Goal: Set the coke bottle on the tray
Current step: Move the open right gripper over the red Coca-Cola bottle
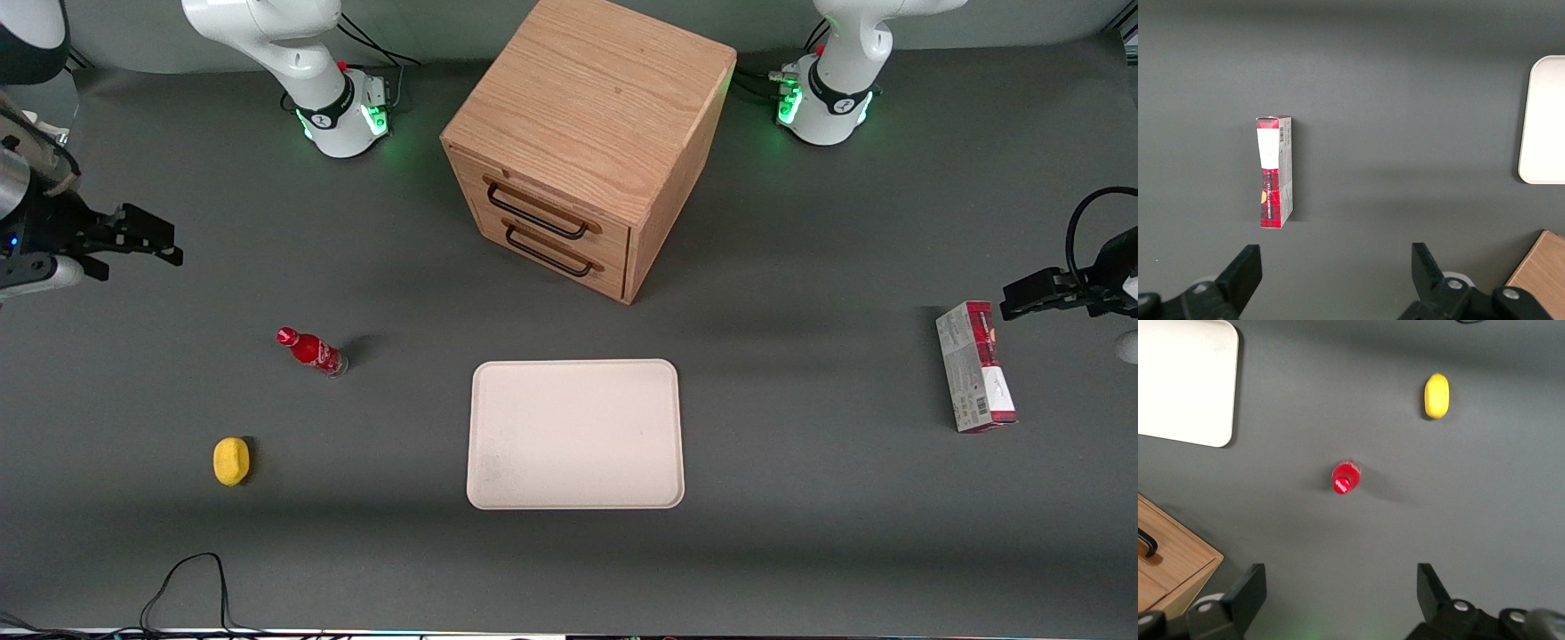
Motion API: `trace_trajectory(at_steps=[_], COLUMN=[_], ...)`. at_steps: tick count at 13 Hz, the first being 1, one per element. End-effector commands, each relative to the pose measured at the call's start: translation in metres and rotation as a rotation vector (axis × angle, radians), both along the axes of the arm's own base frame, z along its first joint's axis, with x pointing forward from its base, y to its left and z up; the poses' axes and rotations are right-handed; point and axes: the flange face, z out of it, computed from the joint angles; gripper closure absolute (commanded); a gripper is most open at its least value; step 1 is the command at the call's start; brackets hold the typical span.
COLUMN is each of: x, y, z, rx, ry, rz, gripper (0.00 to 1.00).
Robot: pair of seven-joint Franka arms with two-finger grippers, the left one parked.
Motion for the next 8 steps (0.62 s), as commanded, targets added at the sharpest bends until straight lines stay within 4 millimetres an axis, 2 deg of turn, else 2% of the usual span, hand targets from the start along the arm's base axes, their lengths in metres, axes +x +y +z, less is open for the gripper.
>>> trace_trajectory(at_steps=[1,2,3,6,8], x=[0.056,0.057,0.057,0.056,0.038], y=[0.01,0.023,0.028,0.034,0.031], z=[-0.014,-0.017,-0.02,-0.047,-0.07], rx=[0.012,0.008,0.004,0.003,0.005], ry=[0.06,0.064,0.07,0.101,0.107], rz=[-0.001,-0.01,-0.02,-0.001,-0.001], gripper=[0.0,0.0,0.0,0.0,0.0])
